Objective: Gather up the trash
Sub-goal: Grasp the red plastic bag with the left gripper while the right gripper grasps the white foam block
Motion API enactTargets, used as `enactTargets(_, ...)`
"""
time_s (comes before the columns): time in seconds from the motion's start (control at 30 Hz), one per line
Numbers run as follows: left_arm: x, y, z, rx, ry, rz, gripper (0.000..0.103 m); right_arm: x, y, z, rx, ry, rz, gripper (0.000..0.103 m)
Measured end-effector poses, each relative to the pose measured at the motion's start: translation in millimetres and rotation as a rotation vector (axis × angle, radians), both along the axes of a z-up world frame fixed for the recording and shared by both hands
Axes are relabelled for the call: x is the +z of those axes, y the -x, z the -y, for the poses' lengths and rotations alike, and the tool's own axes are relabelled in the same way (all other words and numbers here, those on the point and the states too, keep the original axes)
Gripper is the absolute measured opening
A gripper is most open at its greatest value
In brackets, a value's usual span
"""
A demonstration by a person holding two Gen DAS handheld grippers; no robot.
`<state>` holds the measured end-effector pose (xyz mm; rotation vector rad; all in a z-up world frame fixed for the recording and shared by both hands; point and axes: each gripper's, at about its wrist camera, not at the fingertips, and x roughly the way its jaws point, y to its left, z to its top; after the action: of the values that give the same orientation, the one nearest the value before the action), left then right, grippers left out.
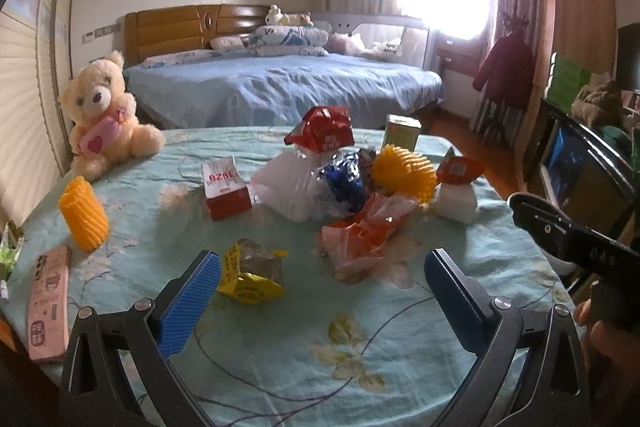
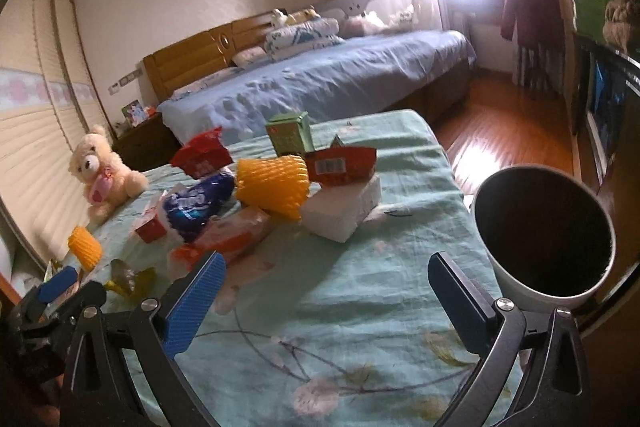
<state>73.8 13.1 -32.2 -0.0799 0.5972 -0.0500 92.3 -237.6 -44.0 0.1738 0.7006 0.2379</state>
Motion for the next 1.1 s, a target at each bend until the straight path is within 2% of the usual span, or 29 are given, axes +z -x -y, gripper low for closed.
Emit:
enactTargets(0.43,-28,-75,2,-0.046,0.044,-0.140,0.091,-34,-68,1,0.008,-0.058,-0.162,0.085)
enactTargets(0.57,-29,-86,7,-0.070,0.039,-0.148,0.088,-40,-81,-2,0.020,-0.059,-0.190,0.082)
enactTargets(0.63,-30,-90,10,-0.087,0.036,-0.154,0.082,-45,-87,-3,0.026,-0.065,-0.210,0.077)
enactTargets(0.7,-33,-93,15,-0.101,0.023,-0.162,0.070,-50,-92,-2,0.029,-0.072,-0.234,0.066)
enactTargets(0.73,-34,-95,17,-0.108,0.018,-0.167,0.067,-52,-92,-1,0.033,-0.078,-0.243,0.057)
enactTargets(0.77,-37,-96,18,-0.118,0.016,-0.175,0.059,-53,-93,-1,0.039,-0.087,-0.248,0.049)
enactTargets(0.8,-38,-97,20,-0.121,0.014,-0.181,0.049,-54,-91,0,0.050,-0.101,-0.252,0.046)
enactTargets(0.87,-42,-100,23,-0.133,0.007,-0.200,0.039,-52,-86,-1,0.054,-0.088,-0.243,0.042)
enactTargets(0.93,-41,-100,26,-0.137,-0.016,-0.190,0.034,-50,-83,0,0.058,-0.086,-0.237,0.041)
enactTargets(0.97,-39,-98,28,-0.141,-0.039,-0.186,0.012,-49,-81,1,0.061,-0.089,-0.236,0.041)
enactTargets(1.1,-36,-94,33,-0.165,-0.046,-0.180,0.008,-43,-64,9,0.075,-0.100,-0.228,0.040)
